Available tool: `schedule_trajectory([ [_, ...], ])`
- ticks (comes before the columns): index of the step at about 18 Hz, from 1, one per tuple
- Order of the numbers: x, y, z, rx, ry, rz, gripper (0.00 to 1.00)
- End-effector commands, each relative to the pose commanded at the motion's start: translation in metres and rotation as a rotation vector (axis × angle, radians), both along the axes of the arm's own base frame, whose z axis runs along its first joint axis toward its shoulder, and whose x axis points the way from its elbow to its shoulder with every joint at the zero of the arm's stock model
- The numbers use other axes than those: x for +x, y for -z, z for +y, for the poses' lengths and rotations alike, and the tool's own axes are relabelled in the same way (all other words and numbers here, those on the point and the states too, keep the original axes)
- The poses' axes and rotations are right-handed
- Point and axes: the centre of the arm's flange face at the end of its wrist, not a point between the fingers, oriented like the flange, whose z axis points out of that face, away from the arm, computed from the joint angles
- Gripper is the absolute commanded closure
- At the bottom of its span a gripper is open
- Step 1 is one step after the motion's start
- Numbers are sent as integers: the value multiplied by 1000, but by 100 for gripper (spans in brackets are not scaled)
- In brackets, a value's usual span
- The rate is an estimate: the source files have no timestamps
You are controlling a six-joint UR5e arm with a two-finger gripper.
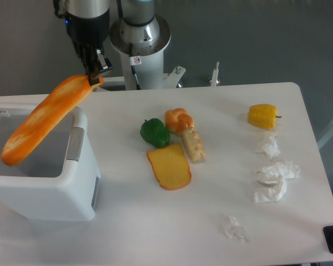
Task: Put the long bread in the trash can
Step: 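Lower the hanging baguette slowly into the bin opening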
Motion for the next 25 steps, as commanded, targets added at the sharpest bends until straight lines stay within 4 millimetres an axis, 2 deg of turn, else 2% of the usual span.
schedule_trajectory([
  [2, 3, 5, 5, -9, 0, -8, 100],
  [17, 3, 11, 7, -11, 0, -9, 99],
  [22, 3, 14, 8, -16, 2, -13, 94],
  [25, 4, 15, 10, -16, 9, -12, 76],
])
